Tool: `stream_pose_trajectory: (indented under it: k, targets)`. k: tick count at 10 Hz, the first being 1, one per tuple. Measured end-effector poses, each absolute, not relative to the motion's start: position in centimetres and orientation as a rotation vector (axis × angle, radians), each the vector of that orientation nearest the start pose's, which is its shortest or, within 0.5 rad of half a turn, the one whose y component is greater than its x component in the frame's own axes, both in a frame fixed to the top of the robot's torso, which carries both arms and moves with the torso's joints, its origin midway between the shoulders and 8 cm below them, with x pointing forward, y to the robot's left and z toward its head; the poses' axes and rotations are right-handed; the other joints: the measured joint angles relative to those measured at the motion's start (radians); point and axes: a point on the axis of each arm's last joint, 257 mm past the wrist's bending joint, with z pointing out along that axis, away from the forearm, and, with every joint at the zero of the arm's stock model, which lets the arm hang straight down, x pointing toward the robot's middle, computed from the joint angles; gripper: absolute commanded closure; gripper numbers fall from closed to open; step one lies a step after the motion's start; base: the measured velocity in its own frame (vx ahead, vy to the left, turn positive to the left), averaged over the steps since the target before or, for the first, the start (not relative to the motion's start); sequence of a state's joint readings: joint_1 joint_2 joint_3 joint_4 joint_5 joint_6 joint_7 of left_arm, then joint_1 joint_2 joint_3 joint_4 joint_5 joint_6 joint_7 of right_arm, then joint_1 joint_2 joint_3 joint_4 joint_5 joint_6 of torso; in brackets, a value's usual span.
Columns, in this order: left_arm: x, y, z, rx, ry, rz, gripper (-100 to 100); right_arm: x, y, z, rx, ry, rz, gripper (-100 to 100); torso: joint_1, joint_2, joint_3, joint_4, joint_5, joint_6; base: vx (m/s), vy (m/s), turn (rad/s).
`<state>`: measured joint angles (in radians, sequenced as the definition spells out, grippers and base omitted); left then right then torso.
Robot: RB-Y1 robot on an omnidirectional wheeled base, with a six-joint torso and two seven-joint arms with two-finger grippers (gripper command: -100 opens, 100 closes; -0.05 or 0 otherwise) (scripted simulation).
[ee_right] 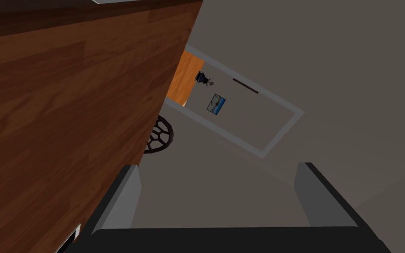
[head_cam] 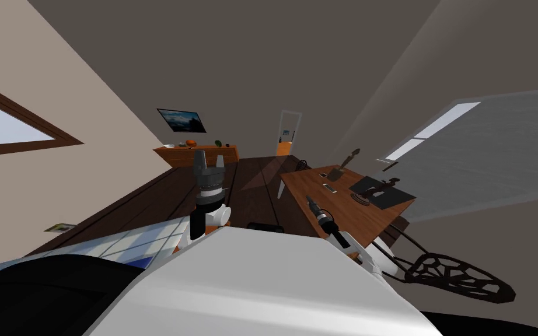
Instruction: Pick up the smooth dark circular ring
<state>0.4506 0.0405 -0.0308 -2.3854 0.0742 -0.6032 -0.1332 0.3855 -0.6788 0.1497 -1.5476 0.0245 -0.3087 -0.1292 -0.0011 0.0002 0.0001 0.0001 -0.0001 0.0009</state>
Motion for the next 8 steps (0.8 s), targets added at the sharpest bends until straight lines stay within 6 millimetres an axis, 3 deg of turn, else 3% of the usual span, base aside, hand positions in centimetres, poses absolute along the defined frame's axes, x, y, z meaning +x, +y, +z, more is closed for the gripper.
stream_pose_trajectory:
  k: [3,8]
  targets:
    - [30.1,26.1,10.0,-0.438,0.445,-1.324,0,37.8,-39.3,-36.4,0.838,1.798,0.786,-100,0.0,0.0,0.0,0.0,0.0,0.0,0.009,-0.018,0.165]
    - [30.1,26.1,10.0,-0.438,0.445,-1.324,0,34.5,-45.5,-41.8,0.849,1.968,0.576,-100,-0.001,0.0,0.0,0.0,0.0,0.0,0.003,-0.028,0.124]
